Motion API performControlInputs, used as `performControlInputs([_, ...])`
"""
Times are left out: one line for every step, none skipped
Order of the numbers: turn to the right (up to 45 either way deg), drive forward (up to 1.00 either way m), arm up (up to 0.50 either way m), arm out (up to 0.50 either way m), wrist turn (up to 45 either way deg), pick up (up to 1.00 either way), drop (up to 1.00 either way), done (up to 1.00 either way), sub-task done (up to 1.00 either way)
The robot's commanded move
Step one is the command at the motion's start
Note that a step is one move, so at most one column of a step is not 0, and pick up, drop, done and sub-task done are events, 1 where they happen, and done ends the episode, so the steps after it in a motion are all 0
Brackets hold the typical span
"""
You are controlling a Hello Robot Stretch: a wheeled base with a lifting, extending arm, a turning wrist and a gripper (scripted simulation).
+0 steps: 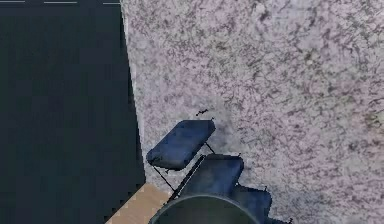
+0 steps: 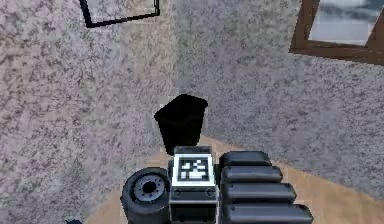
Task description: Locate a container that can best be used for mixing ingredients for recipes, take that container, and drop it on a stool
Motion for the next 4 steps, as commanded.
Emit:
performControlInputs([-45.0, 0.00, 0.00, 0.00, 0.0, 0.00, 0.00, 0.00, 0.00])
performControlInputs([-27.0, 0.00, 0.00, 0.00, 0.0, 0.00, 0.00, 0.00, 0.00])
performControlInputs([0.0, 0.00, 0.00, 0.38, 0.0, 0.00, 0.00, 0.00, 0.00])
performControlInputs([0.0, 0.00, 0.00, 0.00, 45.0, 0.00, 0.00, 0.00, 0.00])
